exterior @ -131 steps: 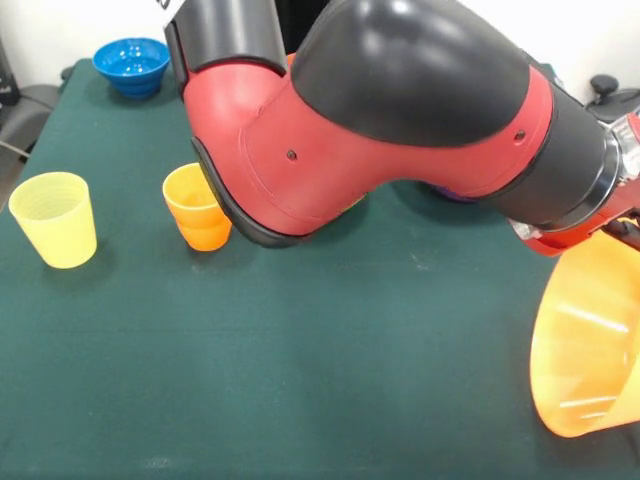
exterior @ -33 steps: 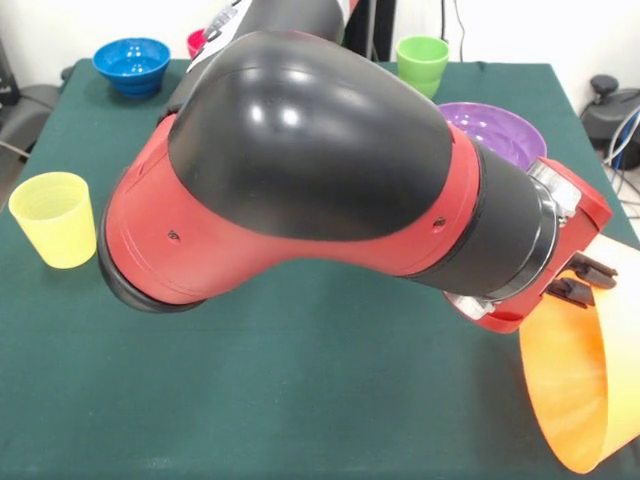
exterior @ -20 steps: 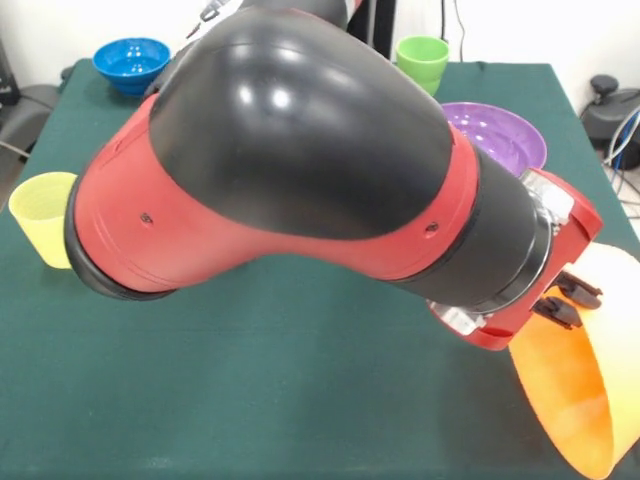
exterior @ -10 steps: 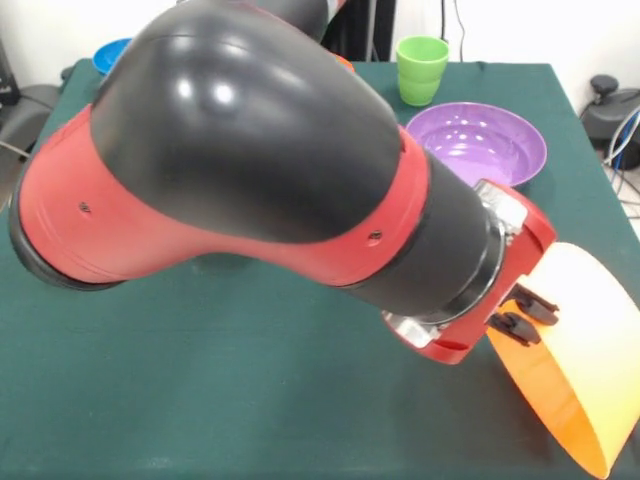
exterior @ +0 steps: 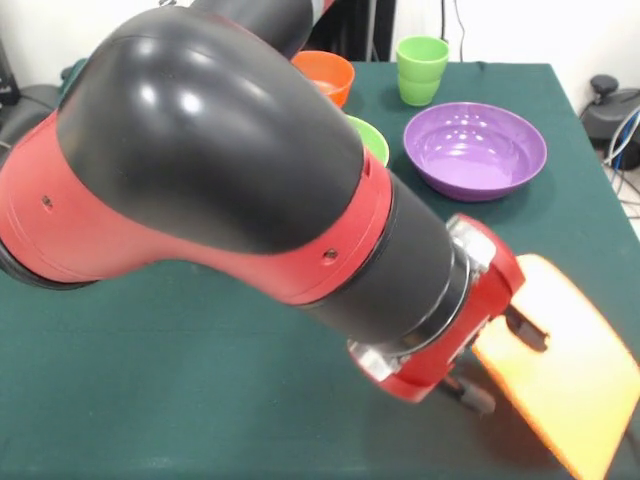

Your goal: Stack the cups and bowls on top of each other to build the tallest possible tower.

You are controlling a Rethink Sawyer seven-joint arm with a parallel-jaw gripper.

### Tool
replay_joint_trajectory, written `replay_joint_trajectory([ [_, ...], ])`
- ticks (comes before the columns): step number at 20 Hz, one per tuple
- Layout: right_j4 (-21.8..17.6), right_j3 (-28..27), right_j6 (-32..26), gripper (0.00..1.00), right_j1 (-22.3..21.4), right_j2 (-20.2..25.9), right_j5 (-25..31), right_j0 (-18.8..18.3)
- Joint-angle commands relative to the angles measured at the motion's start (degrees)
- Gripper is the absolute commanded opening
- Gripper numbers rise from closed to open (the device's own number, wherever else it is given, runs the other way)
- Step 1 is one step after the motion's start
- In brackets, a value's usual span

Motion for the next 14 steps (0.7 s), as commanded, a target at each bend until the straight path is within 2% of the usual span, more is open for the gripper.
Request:
replay_joint_trajectory([
  [1, -2.98, -4.22, -18.59, 1.0, 1.49, -10.02, -9.51, -0.87],
  [14, 2.49, -0.02, -12.23, 1.0, -0.23, -16.24, -17.75, -1.39],
])
